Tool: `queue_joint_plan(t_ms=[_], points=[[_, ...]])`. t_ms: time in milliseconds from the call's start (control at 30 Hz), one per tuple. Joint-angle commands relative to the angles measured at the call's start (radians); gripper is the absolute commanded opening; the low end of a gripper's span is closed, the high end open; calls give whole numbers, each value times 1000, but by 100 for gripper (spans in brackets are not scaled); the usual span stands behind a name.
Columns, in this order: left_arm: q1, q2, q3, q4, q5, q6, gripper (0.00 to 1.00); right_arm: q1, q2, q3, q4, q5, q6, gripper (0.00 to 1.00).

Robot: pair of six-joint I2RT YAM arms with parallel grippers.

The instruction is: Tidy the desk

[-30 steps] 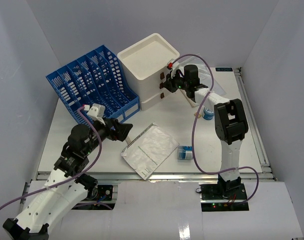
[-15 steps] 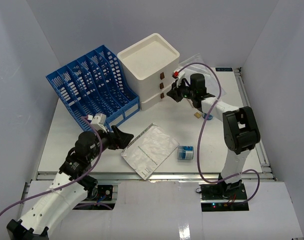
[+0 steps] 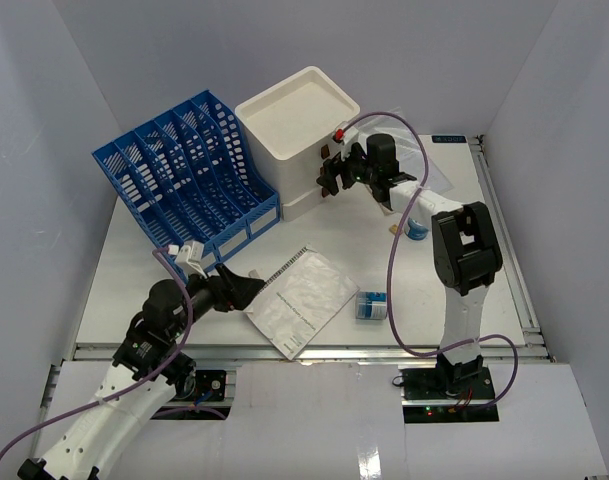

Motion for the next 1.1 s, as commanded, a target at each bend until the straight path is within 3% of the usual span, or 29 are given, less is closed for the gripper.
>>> queue_joint_plan(t_ms=[0,67,267,433,733,1067], points=[[5,-10,8,-28,-29,-11,98,10,63,140,-35,82,12,76],[6,1,8,-27,-27,-12,98,14,92,168,-57,86,17,67],[6,-4,1,-27,-23,-19,98,18,95,157,-38,76,41,27],[6,-26,-2,-30,-24,-23,98,18,74,120,-7,61,57,8],[6,-32,1,-35,-13,-25,98,16,-44,-30,31,20,68,8],[5,2,-4,3,41,-12,98,-15,-309,-352,17,-12,17,8]])
